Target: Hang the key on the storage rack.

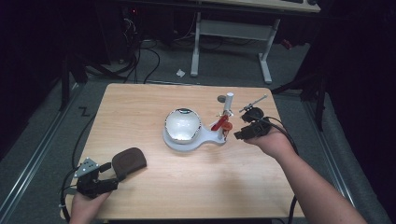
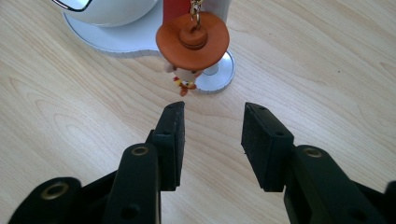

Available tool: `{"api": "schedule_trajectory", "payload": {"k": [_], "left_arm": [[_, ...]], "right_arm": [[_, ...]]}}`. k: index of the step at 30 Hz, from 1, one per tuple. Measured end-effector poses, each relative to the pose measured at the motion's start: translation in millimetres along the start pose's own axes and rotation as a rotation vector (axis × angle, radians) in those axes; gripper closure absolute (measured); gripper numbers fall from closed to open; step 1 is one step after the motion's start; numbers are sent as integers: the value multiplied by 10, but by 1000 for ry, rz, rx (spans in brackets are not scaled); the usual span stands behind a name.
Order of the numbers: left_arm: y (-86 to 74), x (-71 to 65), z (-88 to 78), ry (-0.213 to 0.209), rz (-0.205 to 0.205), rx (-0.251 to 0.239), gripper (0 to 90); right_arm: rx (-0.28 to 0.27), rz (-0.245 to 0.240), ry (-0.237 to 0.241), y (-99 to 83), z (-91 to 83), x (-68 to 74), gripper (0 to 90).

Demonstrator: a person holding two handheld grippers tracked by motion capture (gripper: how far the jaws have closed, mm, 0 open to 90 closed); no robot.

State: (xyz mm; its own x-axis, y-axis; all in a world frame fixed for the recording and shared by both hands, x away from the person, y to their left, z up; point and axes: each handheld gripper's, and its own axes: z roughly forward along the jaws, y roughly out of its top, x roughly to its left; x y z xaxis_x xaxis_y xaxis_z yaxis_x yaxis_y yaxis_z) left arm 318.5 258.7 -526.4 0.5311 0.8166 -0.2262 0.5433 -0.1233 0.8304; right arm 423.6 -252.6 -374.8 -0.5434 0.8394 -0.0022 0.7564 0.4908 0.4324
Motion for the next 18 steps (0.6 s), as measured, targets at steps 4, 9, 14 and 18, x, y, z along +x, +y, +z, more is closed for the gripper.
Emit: {"api": "schedule_trajectory", "payload": {"k": [4, 9, 14, 18], "left_arm": [[2, -4, 7, 0, 3, 2, 199], [5, -11, 19, -1, 7, 5, 198], [6, -25, 21, -1, 8, 5, 198], [6, -30, 22, 1, 10, 7, 198]], "right_arm": [[-5, 8, -2, -57, -29, -1, 591], [-13, 20, -8, -161, -47, -16, 578], [-30, 32, -15, -262, -76, -31, 563], [-62, 47, -30, -412, -123, -60, 551]]}}
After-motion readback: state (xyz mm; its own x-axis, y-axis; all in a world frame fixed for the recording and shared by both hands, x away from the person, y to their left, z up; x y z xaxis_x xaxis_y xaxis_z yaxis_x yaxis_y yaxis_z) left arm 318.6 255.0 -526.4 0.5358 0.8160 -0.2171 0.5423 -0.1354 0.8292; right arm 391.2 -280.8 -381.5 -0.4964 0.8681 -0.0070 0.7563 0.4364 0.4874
